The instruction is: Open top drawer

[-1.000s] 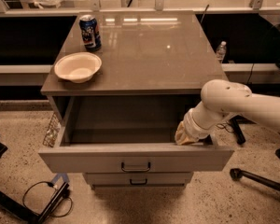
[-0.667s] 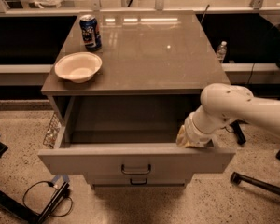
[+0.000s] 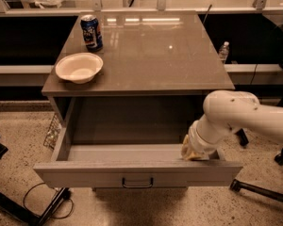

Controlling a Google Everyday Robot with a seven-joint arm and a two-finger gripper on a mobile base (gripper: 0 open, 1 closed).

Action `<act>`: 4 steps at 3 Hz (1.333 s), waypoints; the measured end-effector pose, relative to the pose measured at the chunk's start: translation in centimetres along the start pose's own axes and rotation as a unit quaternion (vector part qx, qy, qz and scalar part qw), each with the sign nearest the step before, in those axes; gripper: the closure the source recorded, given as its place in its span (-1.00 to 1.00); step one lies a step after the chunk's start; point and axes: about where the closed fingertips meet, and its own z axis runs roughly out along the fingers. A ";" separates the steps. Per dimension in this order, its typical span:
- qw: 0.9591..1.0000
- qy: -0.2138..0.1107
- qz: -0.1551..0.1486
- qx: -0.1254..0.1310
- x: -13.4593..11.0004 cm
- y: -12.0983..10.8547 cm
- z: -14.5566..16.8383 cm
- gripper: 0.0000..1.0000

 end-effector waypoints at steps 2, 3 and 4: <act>0.999 0.033 0.031 -0.017 -1.2 6.5 -2.3 1.00; 0.998 0.045 0.039 -0.029 -1.9 9.5 -3.5 1.00; 0.998 0.047 0.039 -0.029 -1.9 9.8 -3.6 0.66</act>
Offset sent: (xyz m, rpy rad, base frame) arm -0.1327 -0.0014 0.0373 -0.1264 0.0798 -0.1151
